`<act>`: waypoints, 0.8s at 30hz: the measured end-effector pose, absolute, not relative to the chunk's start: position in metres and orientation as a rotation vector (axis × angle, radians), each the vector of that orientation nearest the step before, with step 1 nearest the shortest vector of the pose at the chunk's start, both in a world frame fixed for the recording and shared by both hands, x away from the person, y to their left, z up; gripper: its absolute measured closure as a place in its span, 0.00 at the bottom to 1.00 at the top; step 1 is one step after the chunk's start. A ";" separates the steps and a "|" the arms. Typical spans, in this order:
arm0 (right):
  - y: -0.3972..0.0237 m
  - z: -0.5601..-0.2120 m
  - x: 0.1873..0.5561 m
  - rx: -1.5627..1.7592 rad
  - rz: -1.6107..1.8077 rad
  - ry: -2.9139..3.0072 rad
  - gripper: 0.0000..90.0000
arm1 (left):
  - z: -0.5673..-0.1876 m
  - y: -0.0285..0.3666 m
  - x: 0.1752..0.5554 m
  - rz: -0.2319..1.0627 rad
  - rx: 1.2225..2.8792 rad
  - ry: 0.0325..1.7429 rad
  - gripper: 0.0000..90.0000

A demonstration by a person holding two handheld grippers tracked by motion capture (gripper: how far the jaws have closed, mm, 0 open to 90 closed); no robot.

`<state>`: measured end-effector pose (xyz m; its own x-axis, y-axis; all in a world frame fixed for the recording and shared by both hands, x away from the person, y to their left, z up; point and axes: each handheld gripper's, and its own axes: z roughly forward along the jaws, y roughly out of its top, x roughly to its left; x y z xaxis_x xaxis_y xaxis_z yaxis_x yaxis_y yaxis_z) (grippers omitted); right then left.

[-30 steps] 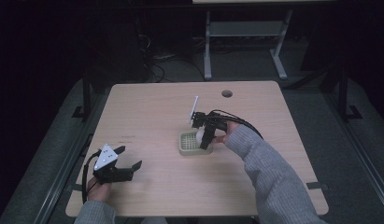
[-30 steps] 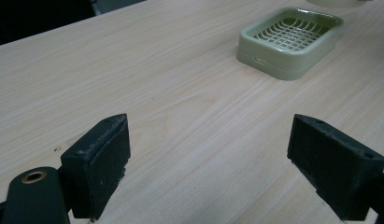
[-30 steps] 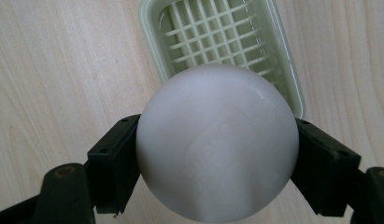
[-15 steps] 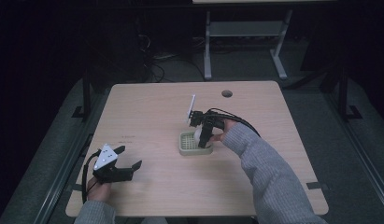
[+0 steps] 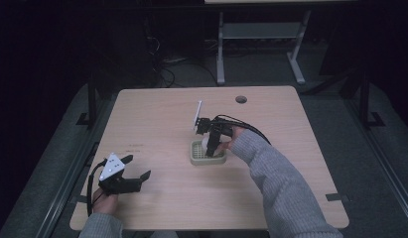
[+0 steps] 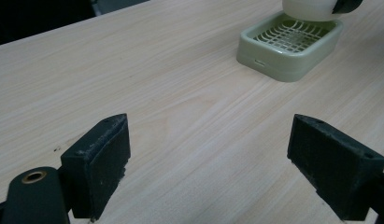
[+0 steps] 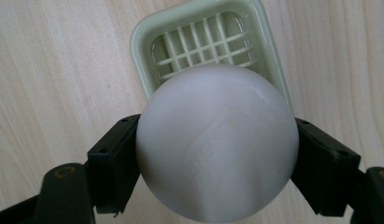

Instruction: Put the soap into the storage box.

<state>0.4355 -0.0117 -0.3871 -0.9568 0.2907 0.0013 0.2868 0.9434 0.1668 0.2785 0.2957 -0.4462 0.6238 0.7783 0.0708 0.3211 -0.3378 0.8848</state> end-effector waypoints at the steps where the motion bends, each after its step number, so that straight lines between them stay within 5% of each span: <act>1: -0.011 -0.388 0.436 0.460 0.256 3.074 0.26 | -0.446 0.296 0.279 0.621 1.920 0.872 0.14; 24: -0.001 -0.405 0.443 0.454 0.240 3.072 0.26 | -0.447 0.297 0.279 0.622 1.914 0.881 0.14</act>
<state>0.4434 -0.0013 -0.4045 -0.9571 0.2896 -0.0037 0.2855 0.9456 0.1558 0.2792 0.2973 -0.4465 0.6178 0.7836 0.0662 0.3246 -0.3308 0.8861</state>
